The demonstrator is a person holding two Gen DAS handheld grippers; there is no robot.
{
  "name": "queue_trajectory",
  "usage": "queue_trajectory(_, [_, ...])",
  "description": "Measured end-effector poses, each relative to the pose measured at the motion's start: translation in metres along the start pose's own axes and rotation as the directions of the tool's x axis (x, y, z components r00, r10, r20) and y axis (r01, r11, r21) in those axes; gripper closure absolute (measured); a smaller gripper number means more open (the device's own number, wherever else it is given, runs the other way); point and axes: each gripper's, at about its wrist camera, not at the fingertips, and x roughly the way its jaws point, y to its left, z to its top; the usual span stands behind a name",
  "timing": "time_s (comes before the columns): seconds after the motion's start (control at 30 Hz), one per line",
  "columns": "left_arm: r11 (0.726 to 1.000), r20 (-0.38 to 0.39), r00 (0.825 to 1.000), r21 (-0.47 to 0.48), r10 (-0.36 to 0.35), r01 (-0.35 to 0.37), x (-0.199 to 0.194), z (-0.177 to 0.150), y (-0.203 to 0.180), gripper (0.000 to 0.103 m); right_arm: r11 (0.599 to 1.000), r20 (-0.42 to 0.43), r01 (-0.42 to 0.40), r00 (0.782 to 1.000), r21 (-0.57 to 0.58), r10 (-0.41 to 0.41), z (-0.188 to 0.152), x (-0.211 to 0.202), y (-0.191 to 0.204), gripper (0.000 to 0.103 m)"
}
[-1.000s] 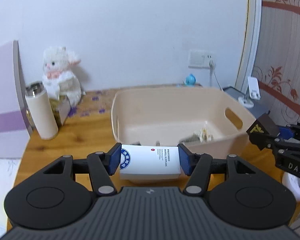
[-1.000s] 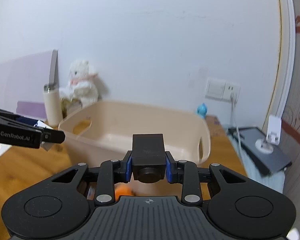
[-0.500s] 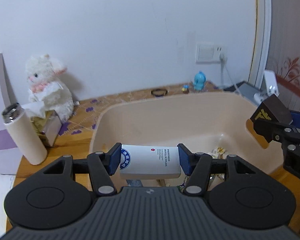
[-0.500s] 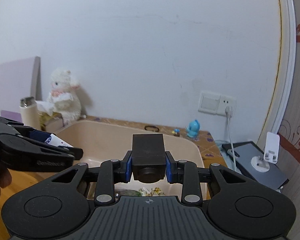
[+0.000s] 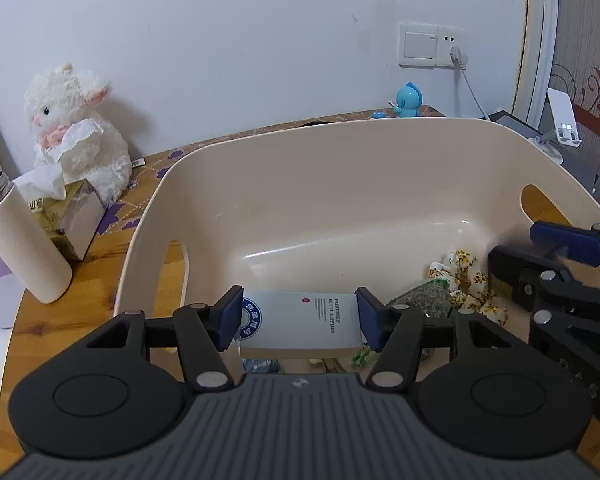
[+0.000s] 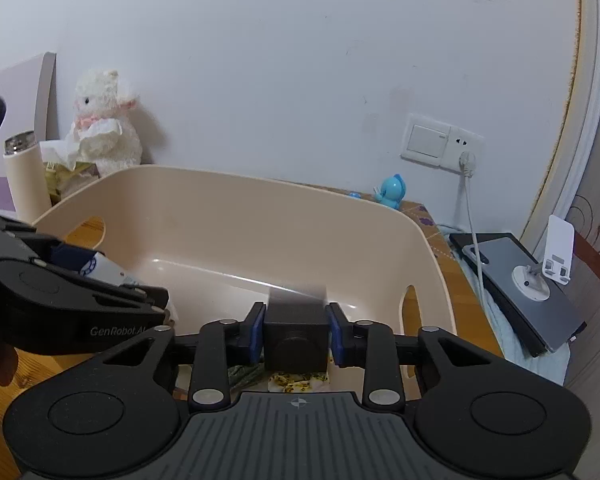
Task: Organize objects
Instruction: 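Lower both boxes into the basket and open both tools, then grasp the blue-and-white patterned box with the left tool while the right grasps the orange plush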
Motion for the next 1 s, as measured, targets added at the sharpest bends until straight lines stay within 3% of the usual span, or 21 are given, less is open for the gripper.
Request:
queue_trajectory(0.07, [1.000, 0.011, 1.000, 0.005, -0.002, 0.002, -0.009, -0.002, 0.000, 0.035, 1.000, 0.015, -0.003, 1.000, 0.004, 0.003, 0.001, -0.009, 0.000, 0.051])
queue_trajectory(0.13, [1.000, 0.035, 0.999, 0.006, 0.017, -0.017, -0.021, -0.004, 0.000, 0.022, 1.000, 0.035, -0.010, 0.999, 0.018, 0.009, 0.001, -0.021, -0.002, 0.046])
queue_trajectory(0.3, [1.000, 0.084, 0.996, -0.007, 0.022, -0.021, -0.052, -0.012, 0.002, 0.019, 0.997, 0.057, -0.044, 0.998, 0.059, 0.041, -0.003, -0.050, -0.011, 0.037])
queue_trajectory(0.53, [0.999, 0.150, 0.987, -0.018, 0.048, -0.046, -0.091, -0.032, 0.004, 0.014, 0.999, 0.057, -0.050, 0.997, 0.011, 0.050, -0.022, -0.083, -0.003, 0.027])
queue_trajectory(0.8, [0.999, 0.099, 0.994, 0.002, 0.035, -0.035, -0.100, -0.066, 0.004, 0.013, 0.995, -0.024, -0.086, 0.996, -0.046, 0.085, -0.056, -0.084, 0.018, 0.025])
queue_trajectory(1.0, [1.000, 0.018, 1.000, -0.014, 0.004, -0.004, -0.086, -0.093, 0.008, 0.013, 0.990, -0.099, -0.120, 0.989, -0.073, 0.113, -0.081, -0.071, 0.034, 0.024])
